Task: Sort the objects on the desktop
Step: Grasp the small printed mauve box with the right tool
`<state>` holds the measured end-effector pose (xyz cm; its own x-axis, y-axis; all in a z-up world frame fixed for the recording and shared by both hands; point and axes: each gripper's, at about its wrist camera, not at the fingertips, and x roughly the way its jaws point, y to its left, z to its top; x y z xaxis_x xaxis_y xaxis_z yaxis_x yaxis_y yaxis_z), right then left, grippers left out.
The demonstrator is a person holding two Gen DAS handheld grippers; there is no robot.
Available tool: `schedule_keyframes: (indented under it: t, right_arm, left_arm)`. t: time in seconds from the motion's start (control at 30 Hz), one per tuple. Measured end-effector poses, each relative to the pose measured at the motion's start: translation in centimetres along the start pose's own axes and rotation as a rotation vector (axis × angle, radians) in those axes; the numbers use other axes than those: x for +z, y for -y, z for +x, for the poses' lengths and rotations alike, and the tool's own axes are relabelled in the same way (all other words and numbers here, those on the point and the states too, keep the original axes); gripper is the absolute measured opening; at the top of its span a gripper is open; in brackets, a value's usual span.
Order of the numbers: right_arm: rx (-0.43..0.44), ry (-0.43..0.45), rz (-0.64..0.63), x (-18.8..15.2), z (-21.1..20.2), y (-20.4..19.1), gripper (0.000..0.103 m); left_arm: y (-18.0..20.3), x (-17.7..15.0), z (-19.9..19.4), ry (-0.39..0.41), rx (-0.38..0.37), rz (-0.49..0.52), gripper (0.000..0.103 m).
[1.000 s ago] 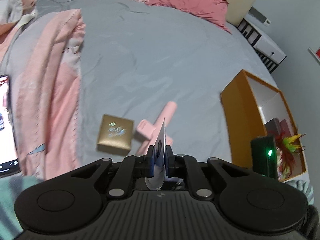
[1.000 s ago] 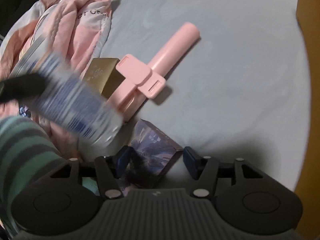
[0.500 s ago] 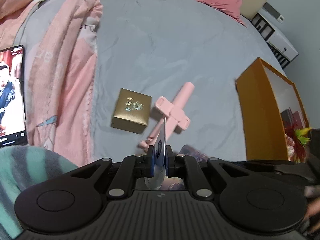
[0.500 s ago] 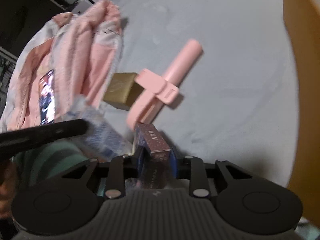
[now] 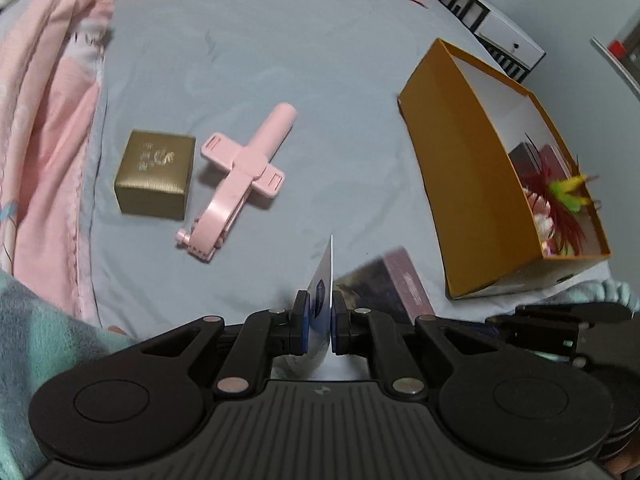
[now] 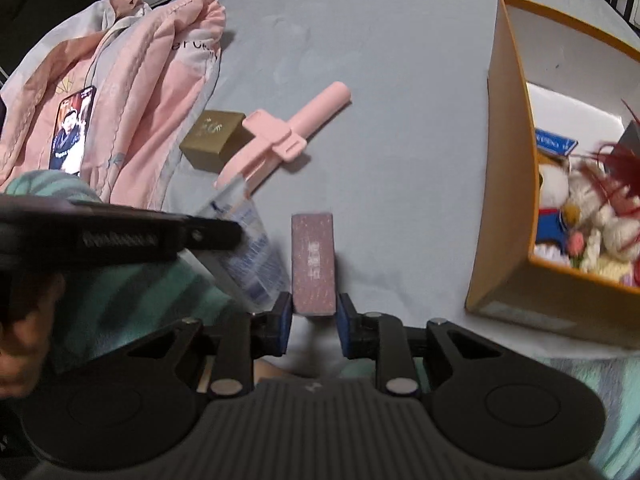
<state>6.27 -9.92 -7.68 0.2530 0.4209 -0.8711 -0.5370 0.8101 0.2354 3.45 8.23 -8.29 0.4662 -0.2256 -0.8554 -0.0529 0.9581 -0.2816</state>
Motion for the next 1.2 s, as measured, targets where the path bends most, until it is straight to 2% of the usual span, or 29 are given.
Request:
schedule_keyframes:
  t: [0.13,0.2,0.23,0.37,0.57,0.73,0.83,1.0,1.2]
  right_arm:
    - [0.026,0.014,-0.014,0.7,0.3,-0.2,0.029]
    - [0.033,0.013,-0.025,1.3,0.4,-0.3,0.039]
    - [0.039,0.014,-0.027,1.6,0.4,-0.4,0.04]
    - [0.073,0.011,-0.009,2.4,0.5,-0.2,0.04]
    - [0.153,-0.001,0.096,2.9,1.5,0.8,0.039]
    - [0.145,0.019,0.124,3.0,1.1,0.6,0.039]
    - [0.183,0.011,0.17,3.3,1.3,1.0,0.039]
    - [0.168,-0.016,0.163,3.3,2.2,0.2,0.039]
    - [0.129,-0.008,0.175,3.4,1.9,1.0,0.044]
  left_arm:
    - [-0.1,-0.4,-0.3,0.0,-0.001,-0.002,0.01]
    - [-0.4,-0.6,-0.4,-0.005,-0.002,-0.019,0.01]
    - [-0.6,-0.7,-0.5,-0.011,-0.006,-0.026,0.01]
    - [-0.4,-0.8,-0.5,-0.036,0.008,-0.013,0.01]
    - [-0.8,-0.8,-0.7,-0.057,-0.001,-0.025,0.01]
    - [-0.7,-0.9,-0.7,-0.046,-0.006,-0.033,0.01]
    - [-0.6,-0.9,-0.7,-0.044,-0.014,-0.035,0.01]
    - [-0.6,-1.2,-0.7,-0.022,-0.019,-0.036,0.01]
    - [0.0,-1.1,-0.2,-0.014,-0.067,-0.059,0.014]
